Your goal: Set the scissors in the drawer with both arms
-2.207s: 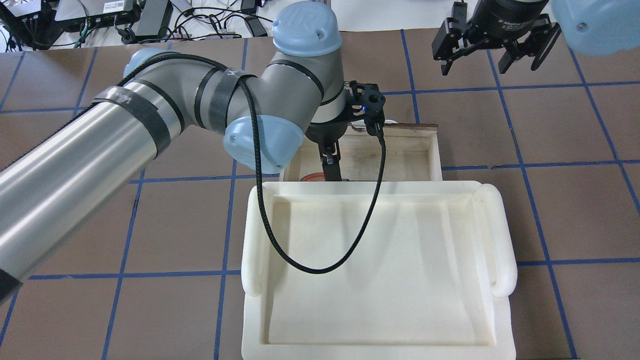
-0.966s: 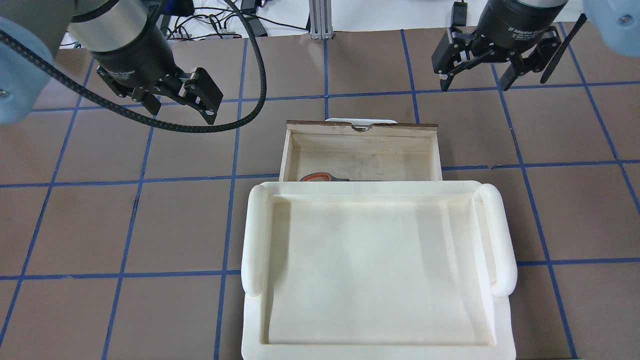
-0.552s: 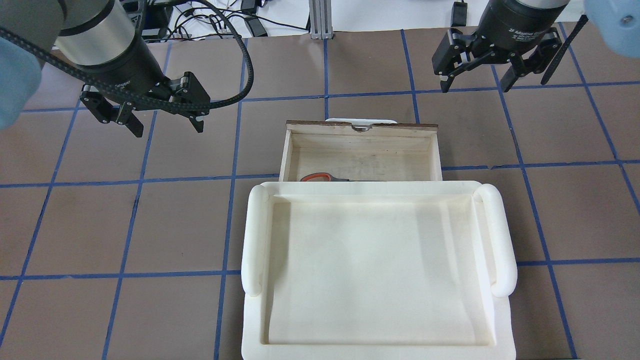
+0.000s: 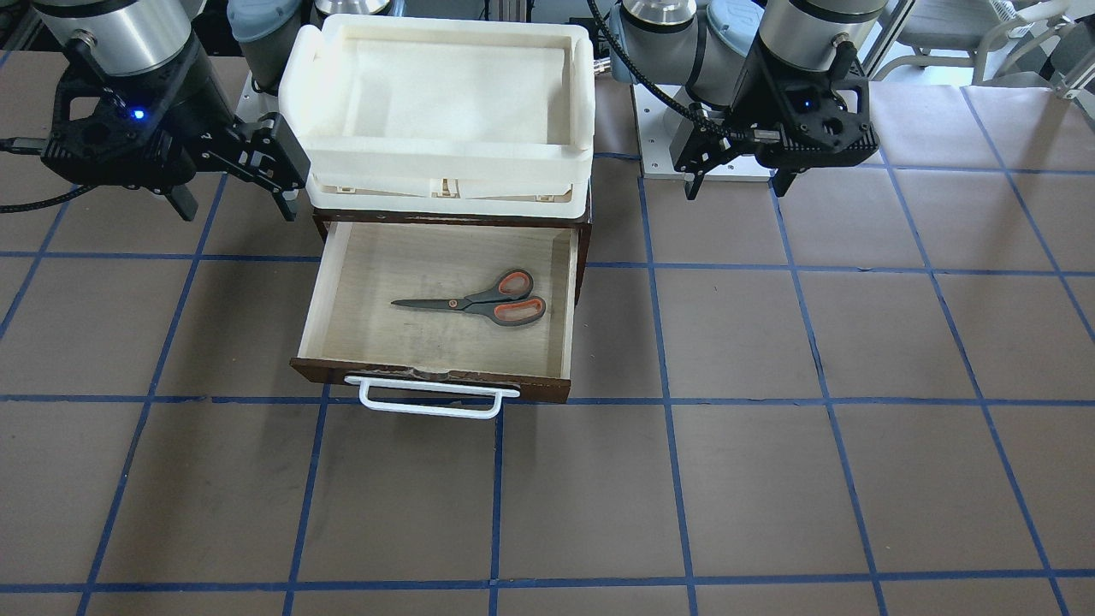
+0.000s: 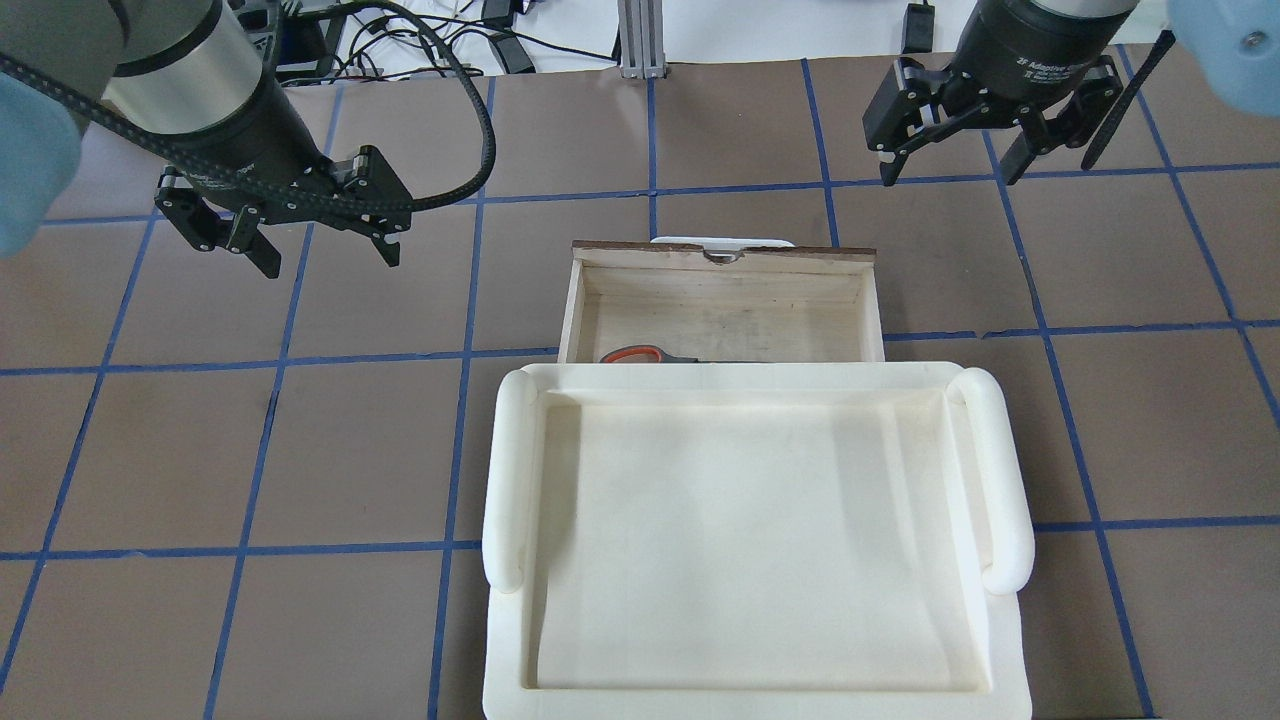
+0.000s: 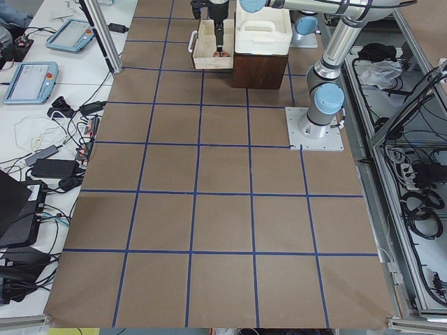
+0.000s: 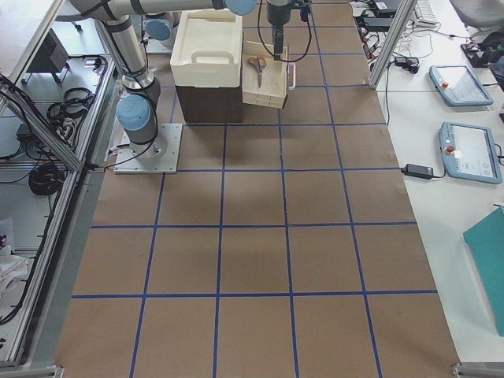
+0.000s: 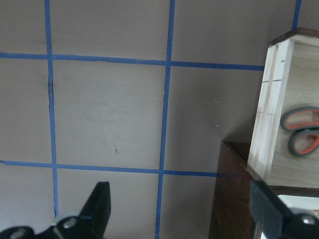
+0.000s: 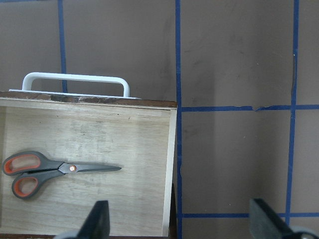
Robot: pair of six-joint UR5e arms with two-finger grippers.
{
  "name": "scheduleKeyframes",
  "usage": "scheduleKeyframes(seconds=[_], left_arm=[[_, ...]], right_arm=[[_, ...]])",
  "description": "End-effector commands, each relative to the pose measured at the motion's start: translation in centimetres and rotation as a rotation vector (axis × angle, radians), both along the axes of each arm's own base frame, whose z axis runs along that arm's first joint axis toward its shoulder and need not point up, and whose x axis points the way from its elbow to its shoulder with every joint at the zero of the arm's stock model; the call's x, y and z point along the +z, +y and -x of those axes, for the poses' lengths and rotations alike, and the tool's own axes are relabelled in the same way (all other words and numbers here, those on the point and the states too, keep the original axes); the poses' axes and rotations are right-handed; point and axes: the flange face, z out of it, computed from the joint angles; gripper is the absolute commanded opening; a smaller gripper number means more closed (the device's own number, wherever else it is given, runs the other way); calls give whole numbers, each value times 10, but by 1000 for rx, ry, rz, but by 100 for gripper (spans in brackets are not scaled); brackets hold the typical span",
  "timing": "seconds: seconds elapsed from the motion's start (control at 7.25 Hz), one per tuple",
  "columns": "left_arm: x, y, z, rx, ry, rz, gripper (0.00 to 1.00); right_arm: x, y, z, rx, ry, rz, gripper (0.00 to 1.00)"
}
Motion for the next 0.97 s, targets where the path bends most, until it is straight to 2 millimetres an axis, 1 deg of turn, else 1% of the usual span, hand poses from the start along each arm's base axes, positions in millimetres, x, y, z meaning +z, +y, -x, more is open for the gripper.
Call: scheduleKeyframes(seconds=[0.0,0.14,0.28,0.41,0.83], left_arm=[[0,-4,0,-1,6,6,100],[1,-6,1,-3,17,16,100],[0,-10,-7,-4,17,14,100],[-1,-10,-10,0,20,11,100],[-4,-9,-9,-4,17,6,100]], right_arm=[[0,0,0,0,0,2,100],[0,0,0,0,1,0,100],[-2,2,1,0,9,-17,100],[-3,2,1,0,10,-21,100],[-2,3,1,0,10,-20,100]])
